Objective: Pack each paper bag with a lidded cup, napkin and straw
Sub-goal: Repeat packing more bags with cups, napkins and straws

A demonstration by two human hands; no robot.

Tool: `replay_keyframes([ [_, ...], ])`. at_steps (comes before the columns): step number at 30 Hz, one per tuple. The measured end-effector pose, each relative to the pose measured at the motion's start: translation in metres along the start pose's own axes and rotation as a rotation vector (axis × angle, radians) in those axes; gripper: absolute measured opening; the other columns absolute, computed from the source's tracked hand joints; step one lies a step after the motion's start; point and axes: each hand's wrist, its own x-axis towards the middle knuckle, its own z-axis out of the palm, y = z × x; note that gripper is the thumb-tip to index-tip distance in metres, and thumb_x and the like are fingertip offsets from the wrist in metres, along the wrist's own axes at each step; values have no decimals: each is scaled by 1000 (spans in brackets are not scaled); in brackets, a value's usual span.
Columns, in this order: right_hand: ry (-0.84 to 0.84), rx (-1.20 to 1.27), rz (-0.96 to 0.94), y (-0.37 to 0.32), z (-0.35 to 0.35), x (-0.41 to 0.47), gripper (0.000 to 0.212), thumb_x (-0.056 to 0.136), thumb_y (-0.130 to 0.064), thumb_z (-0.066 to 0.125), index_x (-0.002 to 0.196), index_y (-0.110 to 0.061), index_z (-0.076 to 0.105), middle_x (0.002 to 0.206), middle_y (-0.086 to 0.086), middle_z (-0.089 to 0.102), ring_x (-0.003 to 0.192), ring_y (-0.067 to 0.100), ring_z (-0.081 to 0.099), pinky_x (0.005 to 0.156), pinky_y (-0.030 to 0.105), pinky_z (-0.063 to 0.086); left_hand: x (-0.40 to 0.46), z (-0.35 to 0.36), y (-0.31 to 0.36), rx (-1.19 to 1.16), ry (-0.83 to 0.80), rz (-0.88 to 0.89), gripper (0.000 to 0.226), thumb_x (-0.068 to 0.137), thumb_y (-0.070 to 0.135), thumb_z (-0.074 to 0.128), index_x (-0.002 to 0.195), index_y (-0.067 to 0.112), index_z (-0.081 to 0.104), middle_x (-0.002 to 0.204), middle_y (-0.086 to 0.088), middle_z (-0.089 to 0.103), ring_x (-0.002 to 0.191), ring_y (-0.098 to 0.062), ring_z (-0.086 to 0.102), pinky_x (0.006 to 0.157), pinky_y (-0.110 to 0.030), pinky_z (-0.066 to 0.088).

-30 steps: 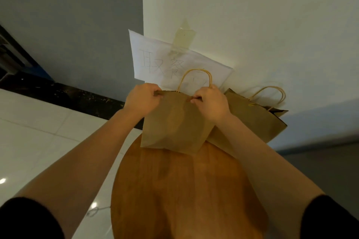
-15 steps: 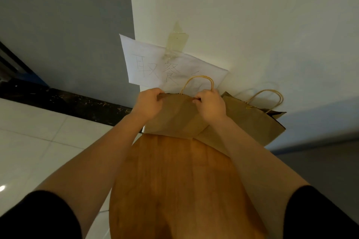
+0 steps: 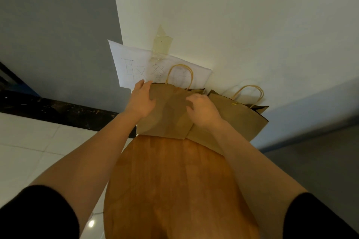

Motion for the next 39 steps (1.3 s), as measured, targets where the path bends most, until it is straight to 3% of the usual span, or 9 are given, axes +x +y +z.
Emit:
replay_keyframes([
  [5,-7,82,95,12,-1,-10,33,96,-17,47,127,-6,55,132,11,49,122,26,43,100,35,39,8,-6,1,36,-16,-12,66,90,2,53,148,7,21,151,-18,24,138,-31,27,111,-36,27],
  [9,167,139,248,20,-3,0,35,94,-17,49,128,-6,52,129,10,49,123,26,41,99,30,35,18,-6,-3,112,32,-46,62,89,1,56,145,9,32,142,-20,33,127,-34,39,104,-37,36],
  [14,310,-81,282,27,-6,14,33,89,-14,51,121,-7,51,125,11,48,117,28,40,95,34,35,27,-2,-8,360,23,54,44,90,8,53,133,18,52,119,-17,44,113,-31,39,89,-33,39],
  [19,517,-50,579,54,-18,6,33,81,-11,58,112,-6,49,119,13,47,112,30,42,92,37,35,31,7,9,469,-67,123,39,90,7,52,124,24,60,121,-9,50,112,-27,45,88,-35,38],
  [22,395,-52,749,84,-17,-13,55,77,-22,65,123,-4,40,131,17,41,125,35,34,101,44,30,32,14,21,512,-123,137,21,94,21,49,110,23,63,109,-4,62,102,-25,56,81,-33,35],
  [25,150,-136,729,103,-19,-23,90,74,-39,70,144,-11,20,145,13,29,136,33,22,108,49,19,34,18,28,501,-132,150,19,97,27,46,90,21,62,101,-5,64,95,-26,58,76,-32,34],
  [26,103,-205,692,107,-20,-23,87,76,-39,68,144,-13,20,144,12,31,135,33,23,107,49,20,33,18,29,498,-140,160,20,98,28,46,88,21,62,100,-5,64,94,-26,58,76,-31,35],
  [30,40,-385,568,110,-20,-21,32,91,-15,49,122,-16,54,126,10,46,125,32,32,105,44,21,26,18,29,483,-153,179,22,98,30,48,94,17,65,99,-6,64,92,-25,58,73,-31,39],
  [39,-60,-505,320,132,-40,-68,33,95,-4,38,116,-16,62,113,7,52,114,28,39,95,39,32,-8,22,47,470,-193,204,19,96,30,50,89,19,64,87,1,56,86,-22,55,69,-31,40],
])
